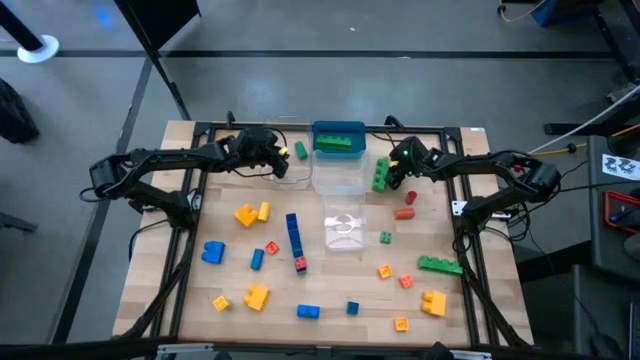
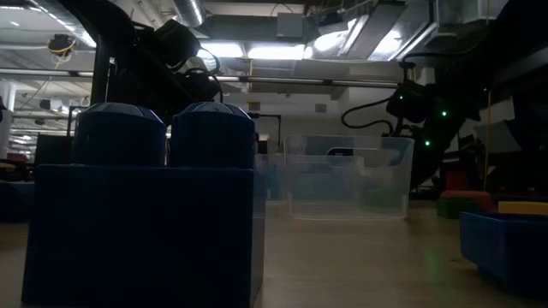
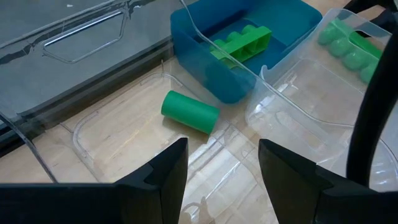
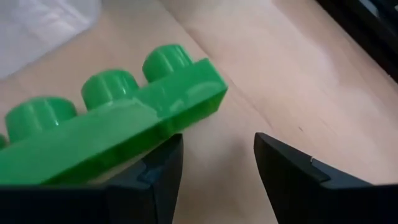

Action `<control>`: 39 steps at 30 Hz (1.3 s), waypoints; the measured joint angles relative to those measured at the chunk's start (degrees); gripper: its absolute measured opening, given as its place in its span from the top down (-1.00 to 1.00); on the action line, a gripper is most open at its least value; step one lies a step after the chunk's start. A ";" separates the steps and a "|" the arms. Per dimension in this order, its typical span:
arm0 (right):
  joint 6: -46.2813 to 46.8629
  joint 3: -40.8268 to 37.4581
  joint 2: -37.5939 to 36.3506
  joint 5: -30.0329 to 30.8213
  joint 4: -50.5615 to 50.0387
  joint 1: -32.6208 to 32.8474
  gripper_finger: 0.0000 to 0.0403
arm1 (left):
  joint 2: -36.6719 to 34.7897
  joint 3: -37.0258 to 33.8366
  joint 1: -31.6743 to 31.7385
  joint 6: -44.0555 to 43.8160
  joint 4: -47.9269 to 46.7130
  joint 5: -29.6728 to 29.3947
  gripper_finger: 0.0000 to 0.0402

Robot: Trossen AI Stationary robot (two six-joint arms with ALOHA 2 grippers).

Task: Sort blocks by size
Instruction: Put the green 4 stud large game piece into the blue bin

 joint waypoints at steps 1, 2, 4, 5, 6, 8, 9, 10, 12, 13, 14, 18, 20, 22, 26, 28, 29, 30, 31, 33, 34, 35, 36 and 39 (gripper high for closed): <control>-0.01 0.33 -0.16 0.00 -1.30 0.00 0.02 | 0.00 0.01 0.00 -0.04 0.00 -0.02 0.11; -0.03 1.01 -0.36 0.00 -3.18 0.00 0.02 | 0.00 0.00 0.01 -0.09 0.00 -0.02 0.11; 0.37 3.20 -0.68 -0.01 -7.96 0.00 0.02 | 0.00 0.01 0.01 -0.14 0.00 -0.02 0.11; 0.82 4.58 -0.89 -0.01 -10.99 0.00 0.02 | 0.00 0.01 0.02 -0.16 0.00 0.00 0.11; 1.48 6.03 -1.03 0.00 -14.34 0.00 0.02 | 0.00 -0.01 0.00 -0.24 0.00 0.00 0.11; 2.26 9.12 -1.16 -0.02 -20.32 0.00 0.02 | 0.00 0.01 0.00 -0.38 0.00 0.00 0.11; 2.34 10.73 -1.18 -0.02 -23.21 0.00 0.02 | 0.00 0.01 0.00 -0.38 0.00 0.00 0.11; 2.40 12.27 -1.18 -0.04 -25.67 0.00 0.02 | 0.00 0.01 0.00 -0.37 0.00 -0.02 0.11; 3.75 15.22 -1.20 -0.07 -30.01 0.00 0.02 | 0.00 0.01 0.00 -0.38 0.00 -0.02 0.11; 4.99 16.36 -1.20 -0.34 -31.10 0.00 0.02 | 0.00 0.01 0.00 -0.37 0.00 -0.01 0.11; 6.41 17.38 -1.20 -1.19 -31.67 0.00 0.02 | 0.00 0.01 0.00 -0.37 0.00 -0.01 0.11; 12.21 19.73 -1.23 -9.94 -32.17 -1.92 0.02 | 0.00 0.01 0.01 -0.36 0.00 -0.01 0.11; 16.30 19.82 -0.75 -14.04 -31.96 -3.54 0.02 | 0.00 0.01 0.00 -0.36 -0.01 -0.02 0.11; 19.87 19.81 -0.16 -15.69 -33.29 -5.31 0.02 | 0.00 0.01 0.00 -0.36 0.00 -0.02 0.11; 21.60 19.36 0.59 -15.80 -32.96 -7.50 0.02 | 0.00 0.01 0.02 0.32 0.00 -0.02 0.11; 22.64 18.84 0.59 -17.46 -30.73 -7.72 0.02 | 0.00 0.01 0.00 0.30 -0.02 -0.02 0.11; 23.19 18.42 0.59 -18.14 -29.43 -7.65 0.02 | 0.00 0.01 0.00 0.31 -0.01 -0.01 0.11; 24.03 17.89 0.59 -18.76 -28.55 -7.53 0.02 | 0.00 0.01 0.01 0.32 -0.02 -0.01 0.11; 24.48 17.21 0.59 -19.20 -27.63 -7.47 0.02 | 0.00 0.01 0.00 0.32 -0.01 -0.02 0.11; 25.79 15.77 0.61 -20.04 -25.43 -7.48 0.02 | 0.00 0.01 0.01 0.32 -0.02 0.00 0.11; 26.36 15.04 0.61 -20.02 -24.10 -7.52 0.02 | 0.00 0.01 0.00 0.32 0.00 -0.01 0.11; 27.07 14.33 0.61 -20.03 -22.83 -7.52 0.02 | 0.00 0.01 0.01 0.32 0.00 0.00 0.11; 27.60 13.73 0.61 -20.04 -21.76 -7.52 0.02 | 0.00 0.01 0.00 0.32 -0.02 0.00 0.11; 29.51 12.30 0.61 -20.06 -17.88 -7.52 0.02 | 0.00 0.01 0.01 0.32 0.00 -0.02 0.11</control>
